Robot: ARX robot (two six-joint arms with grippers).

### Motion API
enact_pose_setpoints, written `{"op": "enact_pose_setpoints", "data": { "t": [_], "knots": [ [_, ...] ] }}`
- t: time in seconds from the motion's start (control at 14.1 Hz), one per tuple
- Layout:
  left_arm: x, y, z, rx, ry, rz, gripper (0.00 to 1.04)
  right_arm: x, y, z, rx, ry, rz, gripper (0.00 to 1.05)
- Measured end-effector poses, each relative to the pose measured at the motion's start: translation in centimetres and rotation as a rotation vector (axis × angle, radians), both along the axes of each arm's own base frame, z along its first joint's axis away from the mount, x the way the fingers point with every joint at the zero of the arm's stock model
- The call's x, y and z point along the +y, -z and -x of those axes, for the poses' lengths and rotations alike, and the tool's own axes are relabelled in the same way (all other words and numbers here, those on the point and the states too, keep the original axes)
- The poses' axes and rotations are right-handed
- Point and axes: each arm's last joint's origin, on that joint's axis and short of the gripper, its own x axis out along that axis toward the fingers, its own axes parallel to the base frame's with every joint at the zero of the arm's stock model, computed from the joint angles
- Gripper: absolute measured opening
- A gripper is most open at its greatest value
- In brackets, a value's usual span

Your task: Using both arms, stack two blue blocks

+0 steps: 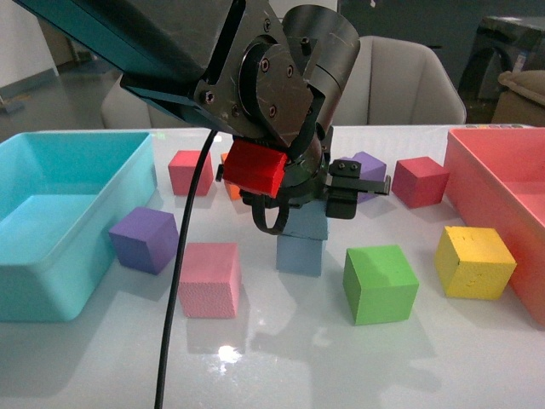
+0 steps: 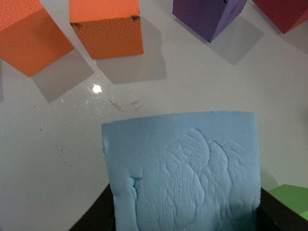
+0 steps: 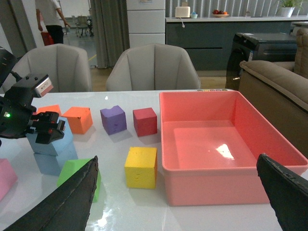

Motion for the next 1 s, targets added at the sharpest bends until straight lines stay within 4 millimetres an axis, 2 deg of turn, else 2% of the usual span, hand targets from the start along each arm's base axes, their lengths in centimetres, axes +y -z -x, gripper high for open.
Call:
{"op": "enact_pose_setpoints", "data": {
  "t": [0.21,0.28,0.36,0.5,0.57,0.71,0.78,0.85,0.93,1.0],
  "knots": [
    [0.0,-0.1,0.0,-0.009,0.001,-0.005,0.93,0.0,0.0,0.0,0.000,0.000,0.000,0.98],
    [-0.1,-0.2,-0.1,-0.017,0.002,-0.001,0.99,0.0,0.0,0.0,0.000,0.000,0.000,0.98],
    [-0.1,-0.5,0.0,-0.026,0.005,0.007,0.97,0.0,0.0,0.0,0.000,0.000,0.000,0.98],
    [-0.1,-2.4,0.5,-0.087,0.018,0.052,0.98,0.0,0.0,0.0,0.000,0.000,0.000,0.98],
    [0.0,-4.9,1.6,-0.182,0.048,0.103,0.98,0.0,0.0,0.0,0.000,0.000,0.000,0.98],
    [0.9,-9.4,6.1,-0.382,0.163,0.190,0.98,0.0,0.0,0.0,0.000,0.000,0.000,0.98],
    [2.0,-10.6,8.8,-0.380,0.240,0.238,0.98,0.0,0.0,0.0,0.000,0.000,0.000,0.98],
    [3.0,-11.4,10.7,-0.475,0.239,0.243,0.96,0.0,0.0,0.0,0.000,0.000,0.000,0.98],
    [6.1,-12.1,13.1,-0.707,-0.015,0.198,0.80,0.0,0.0,0.0,0.000,0.000,0.000,0.98],
    [11.6,-11.3,15.6,-0.805,-0.239,0.145,0.60,0.0,0.0,0.0,0.000,0.000,0.000,0.98]
  ]
}}
